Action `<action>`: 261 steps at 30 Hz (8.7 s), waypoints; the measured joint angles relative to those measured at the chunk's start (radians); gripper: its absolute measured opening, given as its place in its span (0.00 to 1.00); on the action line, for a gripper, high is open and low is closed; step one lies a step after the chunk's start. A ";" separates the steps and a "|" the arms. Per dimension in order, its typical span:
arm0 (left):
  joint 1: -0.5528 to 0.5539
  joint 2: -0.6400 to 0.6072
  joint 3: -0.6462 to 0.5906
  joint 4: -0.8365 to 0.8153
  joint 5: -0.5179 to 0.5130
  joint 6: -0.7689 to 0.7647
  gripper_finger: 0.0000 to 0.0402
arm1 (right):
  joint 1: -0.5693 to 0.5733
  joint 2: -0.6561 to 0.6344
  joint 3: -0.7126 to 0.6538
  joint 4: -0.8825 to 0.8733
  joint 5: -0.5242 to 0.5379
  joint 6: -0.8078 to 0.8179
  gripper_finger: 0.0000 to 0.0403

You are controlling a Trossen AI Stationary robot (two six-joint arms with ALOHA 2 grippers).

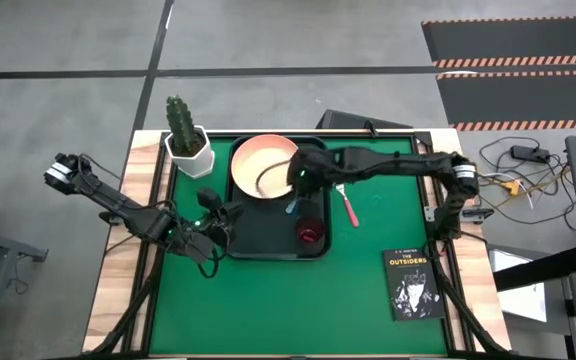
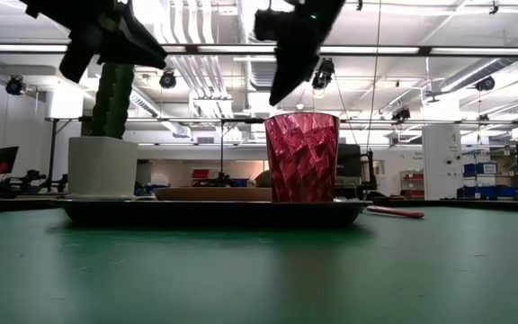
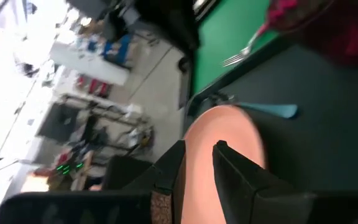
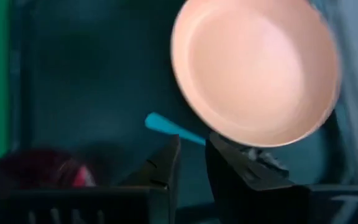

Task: Pick and place plate/cup/fork/spoon on tray
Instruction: Put the blue spoon to the bottom of the light orange plate on the black serving tray

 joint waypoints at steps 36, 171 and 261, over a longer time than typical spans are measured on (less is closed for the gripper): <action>0.450 -0.161 -0.076 0.216 0.461 0.195 0.15 | -0.521 0.213 -0.180 0.277 -0.405 -0.057 0.07; 0.391 0.637 0.023 0.473 0.544 -0.721 0.00 | -0.211 -0.693 -0.948 0.813 -0.482 -0.067 0.07; 0.456 0.305 -0.174 0.126 0.755 -0.652 0.00 | -0.211 -0.692 -0.952 0.709 -0.482 -0.006 0.07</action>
